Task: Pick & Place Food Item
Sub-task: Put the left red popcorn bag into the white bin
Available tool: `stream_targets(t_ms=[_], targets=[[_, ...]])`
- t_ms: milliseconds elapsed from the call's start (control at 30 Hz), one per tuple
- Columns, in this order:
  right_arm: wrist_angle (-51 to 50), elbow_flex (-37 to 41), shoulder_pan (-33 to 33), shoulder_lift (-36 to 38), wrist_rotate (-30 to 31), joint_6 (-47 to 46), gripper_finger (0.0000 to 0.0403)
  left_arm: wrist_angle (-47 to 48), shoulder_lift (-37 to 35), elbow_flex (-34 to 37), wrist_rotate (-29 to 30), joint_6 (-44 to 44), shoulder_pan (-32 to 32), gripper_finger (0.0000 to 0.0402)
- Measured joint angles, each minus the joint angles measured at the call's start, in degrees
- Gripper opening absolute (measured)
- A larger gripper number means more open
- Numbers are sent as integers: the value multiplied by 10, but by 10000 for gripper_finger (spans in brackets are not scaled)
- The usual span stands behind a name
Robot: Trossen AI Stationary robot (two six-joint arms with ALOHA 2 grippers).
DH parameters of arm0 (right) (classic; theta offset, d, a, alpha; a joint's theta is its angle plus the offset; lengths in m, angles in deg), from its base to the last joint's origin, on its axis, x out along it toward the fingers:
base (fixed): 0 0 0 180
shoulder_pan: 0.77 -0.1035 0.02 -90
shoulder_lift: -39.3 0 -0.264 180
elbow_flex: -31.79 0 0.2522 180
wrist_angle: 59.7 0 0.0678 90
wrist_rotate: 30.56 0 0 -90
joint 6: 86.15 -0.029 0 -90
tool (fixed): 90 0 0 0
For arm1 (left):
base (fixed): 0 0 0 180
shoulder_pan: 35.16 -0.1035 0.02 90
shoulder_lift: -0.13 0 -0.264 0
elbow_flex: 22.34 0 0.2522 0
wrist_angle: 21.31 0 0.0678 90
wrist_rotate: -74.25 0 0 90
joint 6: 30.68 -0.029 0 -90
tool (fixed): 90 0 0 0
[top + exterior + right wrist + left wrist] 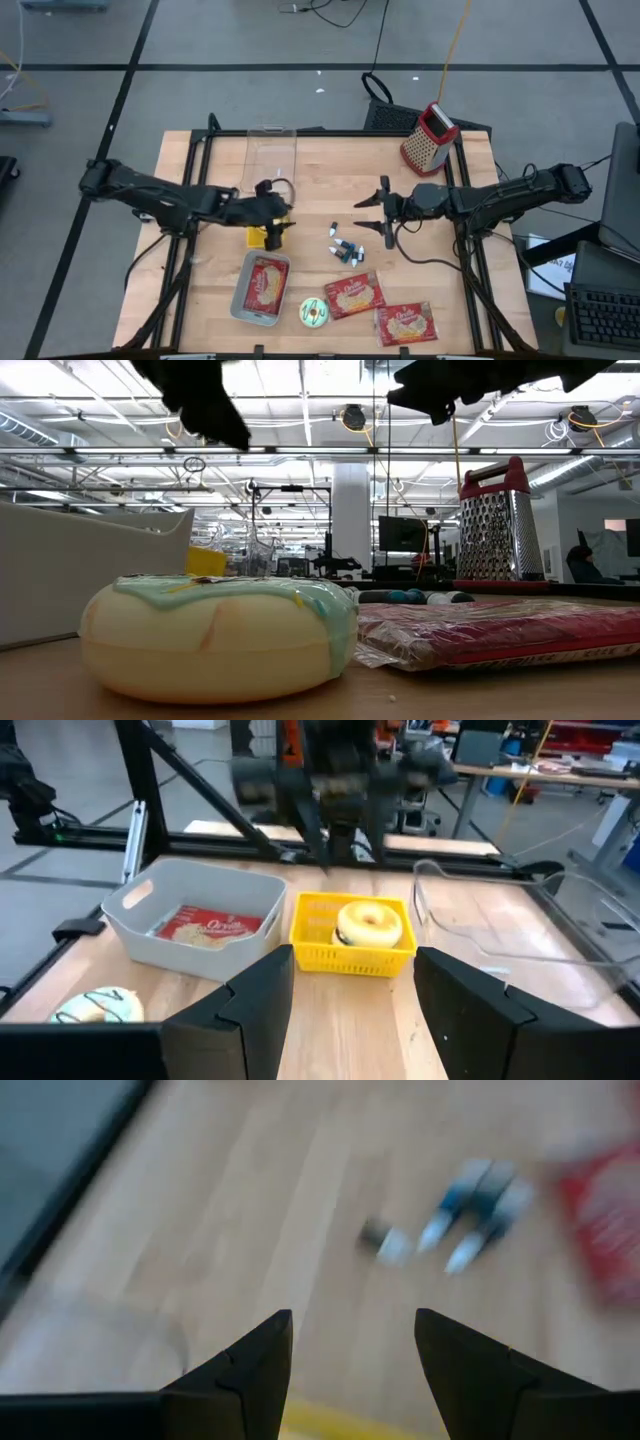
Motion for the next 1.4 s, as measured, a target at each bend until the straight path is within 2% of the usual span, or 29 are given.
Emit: stream_targets(t_ms=[200, 333, 500, 767, 1167, 1400], targets=[[-39, 4, -11, 0, 1, -13, 196, -162, -71, 50, -40, -55, 41, 214], [-28, 42, -13, 0, 1, -29, 196, -236, -103, 81, -41, -87, 60, 214], [19, 101, -13, 0, 2, -61, 196, -307, -113, 115, -42, -59, 73, 214], [116, 160, -12, 0, 2, -56, 196, -344, -70, 126, -41, 18, 74, 214], [126, 164, -18, 0, 2, -75, 196, -364, 2, 126, -41, 16, 73, 214], [206, 163, -73, -50, 2, -73, 196, -376, 2, 126, -39, 16, 55, 214]])
